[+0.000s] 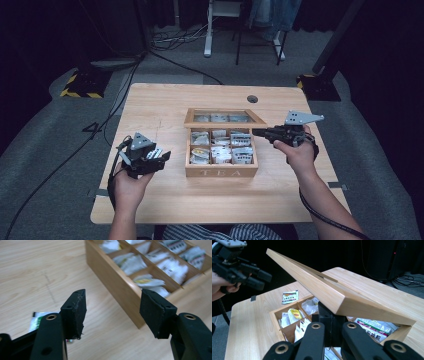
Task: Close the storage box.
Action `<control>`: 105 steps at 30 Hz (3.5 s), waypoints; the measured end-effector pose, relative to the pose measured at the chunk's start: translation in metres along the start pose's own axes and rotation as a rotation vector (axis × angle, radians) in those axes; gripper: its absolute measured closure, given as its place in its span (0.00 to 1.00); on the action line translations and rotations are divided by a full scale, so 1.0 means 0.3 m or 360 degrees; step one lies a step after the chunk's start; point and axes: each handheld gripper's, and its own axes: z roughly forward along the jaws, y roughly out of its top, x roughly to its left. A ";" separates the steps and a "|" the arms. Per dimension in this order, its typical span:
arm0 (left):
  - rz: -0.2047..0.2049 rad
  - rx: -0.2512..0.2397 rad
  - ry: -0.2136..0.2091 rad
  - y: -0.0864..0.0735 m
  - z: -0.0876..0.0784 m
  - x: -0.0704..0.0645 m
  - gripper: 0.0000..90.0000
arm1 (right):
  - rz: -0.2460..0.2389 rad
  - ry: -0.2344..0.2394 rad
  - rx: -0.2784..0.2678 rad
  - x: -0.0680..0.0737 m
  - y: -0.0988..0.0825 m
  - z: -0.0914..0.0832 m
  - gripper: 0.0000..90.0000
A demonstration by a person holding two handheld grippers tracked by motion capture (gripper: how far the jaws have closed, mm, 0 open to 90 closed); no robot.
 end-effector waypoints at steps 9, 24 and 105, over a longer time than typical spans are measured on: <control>0.0092 0.0055 -0.0106 -0.079 0.014 -0.067 0.43 | 0.0001 0.0003 0.0014 0.002 -0.001 -0.003 1.00; 0.0136 0.0092 -0.0185 -0.212 0.125 -0.101 0.43 | 0.0000 0.0009 0.0046 0.006 -0.009 -0.004 1.00; 0.0226 0.0169 -0.0114 -0.282 0.230 -0.096 0.34 | -0.0079 0.0048 0.0784 0.074 -0.076 0.014 1.00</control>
